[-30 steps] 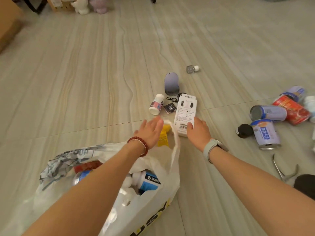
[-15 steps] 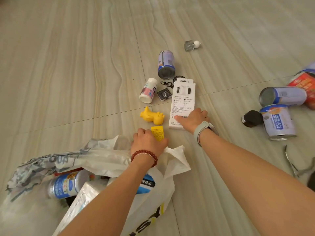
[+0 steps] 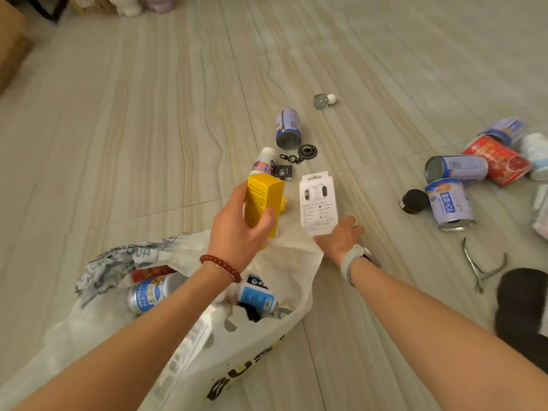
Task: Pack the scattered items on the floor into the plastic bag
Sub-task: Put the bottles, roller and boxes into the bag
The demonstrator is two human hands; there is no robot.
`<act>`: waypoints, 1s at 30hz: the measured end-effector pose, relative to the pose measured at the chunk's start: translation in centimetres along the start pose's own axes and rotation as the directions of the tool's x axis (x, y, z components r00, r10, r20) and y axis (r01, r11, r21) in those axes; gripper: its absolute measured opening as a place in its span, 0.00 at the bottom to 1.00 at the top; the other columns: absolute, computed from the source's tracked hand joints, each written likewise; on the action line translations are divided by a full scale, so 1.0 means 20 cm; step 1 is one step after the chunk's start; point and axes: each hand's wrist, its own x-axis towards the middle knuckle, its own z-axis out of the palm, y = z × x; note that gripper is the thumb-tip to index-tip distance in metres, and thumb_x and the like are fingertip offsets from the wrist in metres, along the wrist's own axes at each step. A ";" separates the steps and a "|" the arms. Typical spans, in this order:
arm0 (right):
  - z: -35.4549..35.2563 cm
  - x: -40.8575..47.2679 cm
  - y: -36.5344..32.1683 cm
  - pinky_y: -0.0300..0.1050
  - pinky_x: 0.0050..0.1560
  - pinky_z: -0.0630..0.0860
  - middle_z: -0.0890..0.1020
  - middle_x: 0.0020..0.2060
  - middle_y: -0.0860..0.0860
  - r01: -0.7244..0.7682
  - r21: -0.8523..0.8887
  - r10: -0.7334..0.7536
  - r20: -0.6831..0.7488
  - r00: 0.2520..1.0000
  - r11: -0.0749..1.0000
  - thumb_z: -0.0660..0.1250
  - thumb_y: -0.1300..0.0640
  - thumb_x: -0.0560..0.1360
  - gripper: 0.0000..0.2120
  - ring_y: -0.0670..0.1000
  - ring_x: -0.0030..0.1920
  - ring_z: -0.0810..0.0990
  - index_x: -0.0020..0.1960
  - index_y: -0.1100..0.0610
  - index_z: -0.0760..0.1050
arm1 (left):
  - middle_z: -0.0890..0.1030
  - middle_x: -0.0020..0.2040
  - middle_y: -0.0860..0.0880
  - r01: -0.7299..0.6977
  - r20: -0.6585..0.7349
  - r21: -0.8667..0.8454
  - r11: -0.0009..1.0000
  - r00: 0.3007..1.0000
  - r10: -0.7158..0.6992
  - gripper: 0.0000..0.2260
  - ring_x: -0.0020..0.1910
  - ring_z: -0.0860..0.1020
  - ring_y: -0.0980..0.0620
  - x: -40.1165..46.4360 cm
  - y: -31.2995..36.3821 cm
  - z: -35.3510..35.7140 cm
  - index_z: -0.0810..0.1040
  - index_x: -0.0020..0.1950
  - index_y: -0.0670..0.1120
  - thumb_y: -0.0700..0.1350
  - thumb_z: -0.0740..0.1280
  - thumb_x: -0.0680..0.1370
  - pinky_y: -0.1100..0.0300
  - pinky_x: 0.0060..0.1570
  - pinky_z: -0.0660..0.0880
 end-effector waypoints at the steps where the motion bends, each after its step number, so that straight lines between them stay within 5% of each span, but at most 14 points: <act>1: -0.02 -0.02 0.01 0.49 0.56 0.70 0.67 0.63 0.62 0.018 0.067 -0.019 0.009 1.000 0.998 0.70 0.59 0.70 0.27 0.63 0.60 0.71 0.63 0.64 0.61 | 0.73 0.38 0.63 -0.019 0.005 -0.013 1.000 1.000 0.019 0.25 0.37 0.73 0.66 -0.03 0.02 -0.06 0.72 0.57 0.47 0.59 0.58 0.66 0.76 0.40 0.68; 5: -0.15 -0.08 -0.01 0.53 0.57 0.76 0.79 0.58 0.59 0.115 0.359 -0.117 -0.015 0.993 0.926 0.62 0.65 0.72 0.15 0.59 0.55 0.79 0.59 0.63 0.70 | 0.73 0.40 0.59 -0.069 0.026 0.057 0.996 0.997 0.067 0.22 0.38 0.73 0.63 -0.10 0.05 -0.28 0.70 0.58 0.51 0.59 0.59 0.66 0.75 0.37 0.68; 8: -0.27 -0.20 -0.13 0.51 0.57 0.75 0.77 0.54 0.53 0.254 0.449 -0.250 -0.069 0.966 0.857 0.61 0.64 0.72 0.18 0.53 0.53 0.78 0.61 0.61 0.66 | 0.74 0.48 0.52 -0.063 0.000 0.148 0.987 0.998 0.064 0.25 0.43 0.71 0.54 -0.15 0.07 -0.41 0.69 0.63 0.45 0.53 0.62 0.68 0.72 0.39 0.65; 14: -0.26 -0.57 -0.33 0.38 0.48 0.74 0.77 0.49 0.50 0.543 0.515 -0.599 -0.069 0.798 0.664 0.64 0.64 0.73 0.15 0.44 0.46 0.76 0.56 0.56 0.64 | 0.72 0.52 0.49 -0.044 0.052 0.300 0.953 0.998 0.030 0.30 0.46 0.69 0.54 -0.24 0.03 -0.67 0.67 0.66 0.46 0.58 0.61 0.68 0.71 0.38 0.63; 17: -0.22 -0.69 -0.39 0.37 0.49 0.74 0.76 0.47 0.44 0.615 0.456 -0.707 0.045 0.706 0.643 0.65 0.64 0.73 0.17 0.41 0.47 0.76 0.58 0.56 0.64 | 0.73 0.55 0.47 0.000 0.163 0.394 0.919 0.984 -0.070 0.28 0.47 0.69 0.54 -0.38 -0.07 -0.71 0.65 0.68 0.49 0.57 0.64 0.71 0.67 0.42 0.65; 21: -0.09 -0.76 -0.36 0.34 0.47 0.72 0.75 0.53 0.51 0.709 0.197 -0.733 0.270 0.625 0.677 0.65 0.62 0.73 0.17 0.49 0.52 0.75 0.59 0.58 0.64 | 0.74 0.61 0.47 0.039 0.221 0.448 0.893 0.963 -0.153 0.26 0.53 0.73 0.52 -0.53 -0.21 -0.68 0.63 0.70 0.49 0.53 0.65 0.74 0.61 0.50 0.71; 24: -0.02 -0.74 -0.24 0.46 0.50 0.74 0.76 0.52 0.55 0.770 -0.009 -0.691 0.436 0.577 0.638 0.63 0.62 0.74 0.14 0.56 0.52 0.76 0.57 0.58 0.64 | 0.77 0.58 0.46 0.084 0.219 0.522 0.849 0.948 -0.229 0.24 0.52 0.76 0.48 -0.60 -0.28 -0.66 0.63 0.69 0.49 0.54 0.62 0.75 0.56 0.49 0.74; 26: -0.03 -0.72 -0.16 0.52 0.51 0.73 0.76 0.52 0.56 0.815 -0.152 -0.656 0.520 0.547 0.559 0.63 0.61 0.74 0.14 0.58 0.52 0.76 0.57 0.56 0.64 | 0.78 0.57 0.46 0.178 0.161 0.522 0.834 0.940 -0.302 0.22 0.52 0.76 0.47 -0.63 -0.33 -0.68 0.65 0.68 0.48 0.53 0.62 0.76 0.54 0.49 0.75; 30: -0.07 -0.69 -0.03 0.46 0.57 0.67 0.73 0.59 0.51 0.905 -0.344 -0.595 0.683 0.423 0.249 0.58 0.58 0.77 0.16 0.54 0.58 0.72 0.64 0.53 0.64 | 0.77 0.60 0.45 0.258 0.048 0.483 0.837 0.946 -0.320 0.18 0.58 0.75 0.46 -0.63 -0.43 -0.72 0.69 0.65 0.45 0.48 0.63 0.76 0.54 0.55 0.72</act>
